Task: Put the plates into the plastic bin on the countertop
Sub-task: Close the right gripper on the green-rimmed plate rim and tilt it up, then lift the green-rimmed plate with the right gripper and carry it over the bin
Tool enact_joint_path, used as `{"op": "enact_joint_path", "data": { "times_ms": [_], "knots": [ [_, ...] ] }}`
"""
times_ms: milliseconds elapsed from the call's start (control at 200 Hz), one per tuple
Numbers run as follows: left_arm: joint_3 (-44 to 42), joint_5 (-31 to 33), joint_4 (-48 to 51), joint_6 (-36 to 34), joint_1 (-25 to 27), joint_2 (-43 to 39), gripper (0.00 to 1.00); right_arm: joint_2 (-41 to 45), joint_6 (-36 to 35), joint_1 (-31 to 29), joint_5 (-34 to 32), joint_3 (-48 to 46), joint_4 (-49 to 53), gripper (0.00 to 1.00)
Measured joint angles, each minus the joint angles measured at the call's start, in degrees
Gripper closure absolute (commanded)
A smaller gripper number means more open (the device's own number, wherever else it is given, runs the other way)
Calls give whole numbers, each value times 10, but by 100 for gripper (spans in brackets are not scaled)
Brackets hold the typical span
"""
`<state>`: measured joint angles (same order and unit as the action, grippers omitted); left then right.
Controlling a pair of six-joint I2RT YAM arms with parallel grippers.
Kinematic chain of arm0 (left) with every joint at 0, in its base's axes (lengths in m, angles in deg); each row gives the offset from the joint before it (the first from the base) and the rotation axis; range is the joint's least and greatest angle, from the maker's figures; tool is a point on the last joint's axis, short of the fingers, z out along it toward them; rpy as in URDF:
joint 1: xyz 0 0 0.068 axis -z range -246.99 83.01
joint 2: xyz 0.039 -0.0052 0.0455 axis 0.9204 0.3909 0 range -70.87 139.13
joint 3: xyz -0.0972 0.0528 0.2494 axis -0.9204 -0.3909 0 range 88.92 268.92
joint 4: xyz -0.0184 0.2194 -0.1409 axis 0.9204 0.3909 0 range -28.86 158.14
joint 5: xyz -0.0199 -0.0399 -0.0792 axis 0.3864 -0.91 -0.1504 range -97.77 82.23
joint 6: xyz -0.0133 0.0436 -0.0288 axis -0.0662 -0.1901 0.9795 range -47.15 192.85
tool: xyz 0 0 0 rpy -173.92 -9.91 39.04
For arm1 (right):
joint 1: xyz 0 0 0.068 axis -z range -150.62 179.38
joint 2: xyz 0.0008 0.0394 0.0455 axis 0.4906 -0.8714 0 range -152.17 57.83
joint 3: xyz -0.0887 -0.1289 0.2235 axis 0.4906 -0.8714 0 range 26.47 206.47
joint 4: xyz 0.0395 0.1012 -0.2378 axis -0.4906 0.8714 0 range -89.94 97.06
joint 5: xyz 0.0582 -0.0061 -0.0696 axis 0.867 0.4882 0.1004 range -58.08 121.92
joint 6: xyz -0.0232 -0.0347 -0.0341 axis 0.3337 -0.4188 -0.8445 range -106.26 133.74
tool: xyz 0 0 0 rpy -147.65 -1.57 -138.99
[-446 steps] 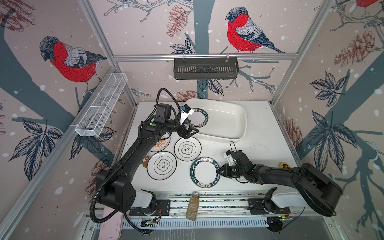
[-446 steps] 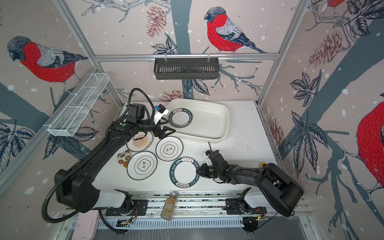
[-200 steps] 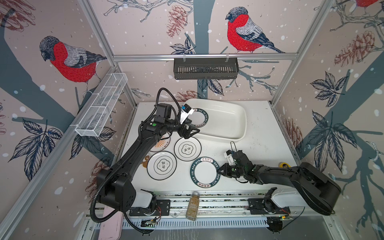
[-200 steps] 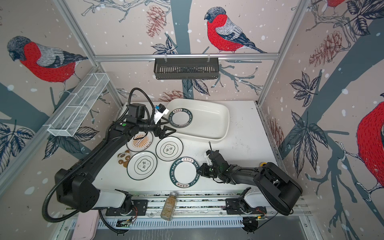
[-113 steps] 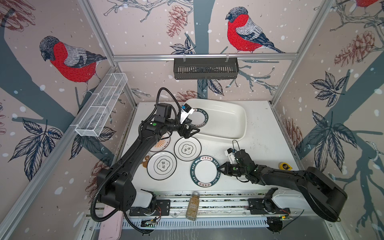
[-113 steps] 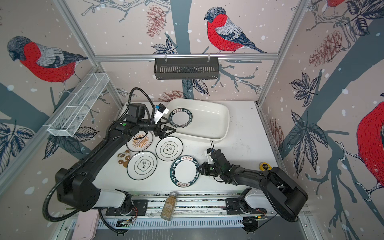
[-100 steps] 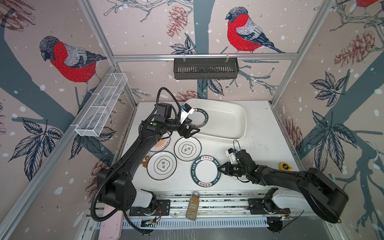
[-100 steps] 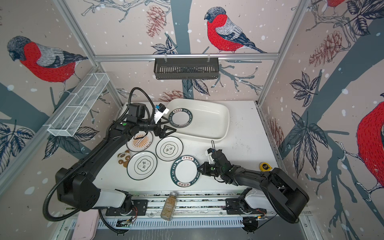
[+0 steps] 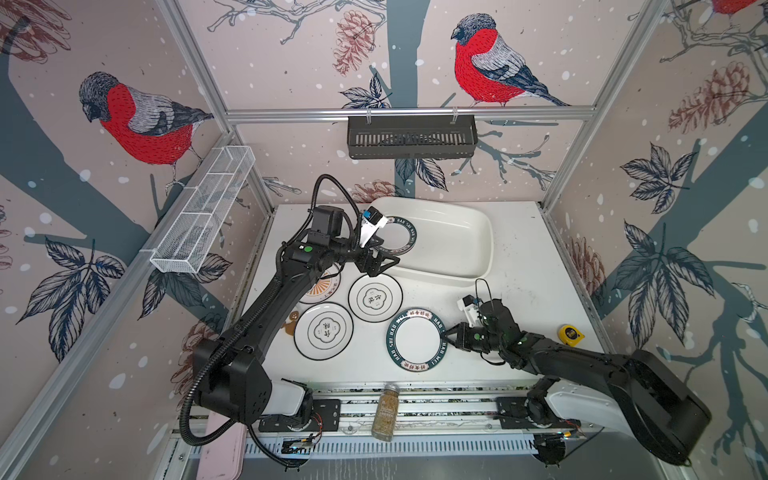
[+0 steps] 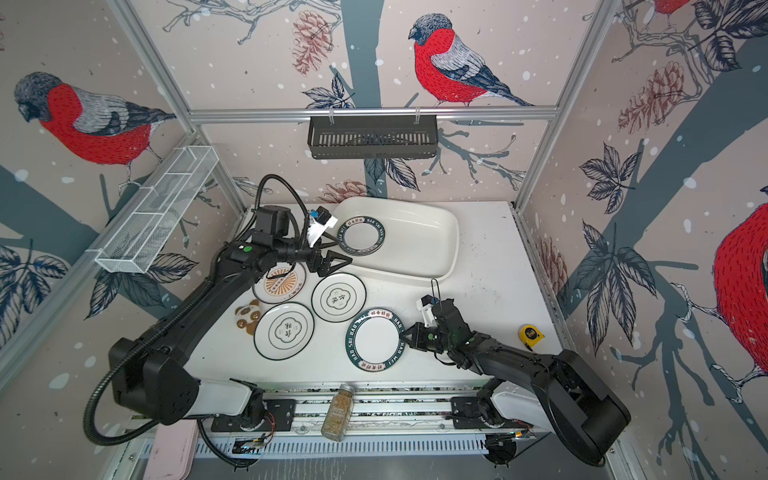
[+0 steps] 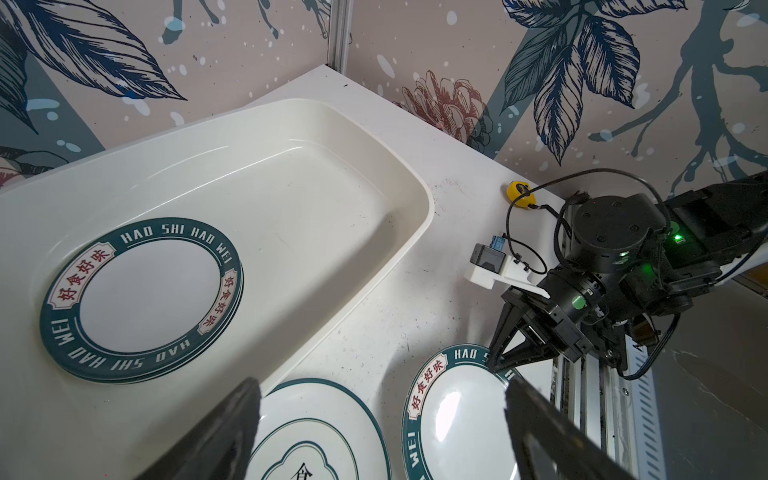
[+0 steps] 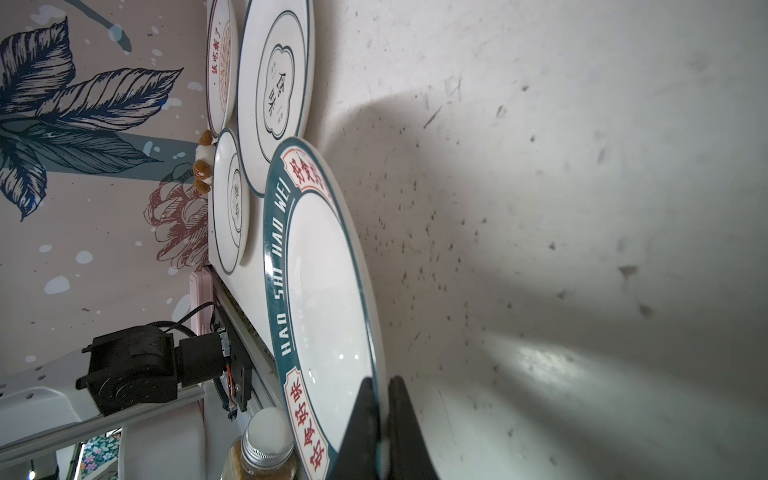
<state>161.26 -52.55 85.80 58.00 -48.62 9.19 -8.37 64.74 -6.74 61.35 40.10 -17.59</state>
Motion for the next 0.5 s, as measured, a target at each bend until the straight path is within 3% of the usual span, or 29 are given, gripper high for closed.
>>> {"op": "enact_joint_path", "data": {
  "times_ms": [500],
  "knots": [
    [0,0,0,0,0,0,9,30,-19,14,24,14,44,99]
  ]
}}
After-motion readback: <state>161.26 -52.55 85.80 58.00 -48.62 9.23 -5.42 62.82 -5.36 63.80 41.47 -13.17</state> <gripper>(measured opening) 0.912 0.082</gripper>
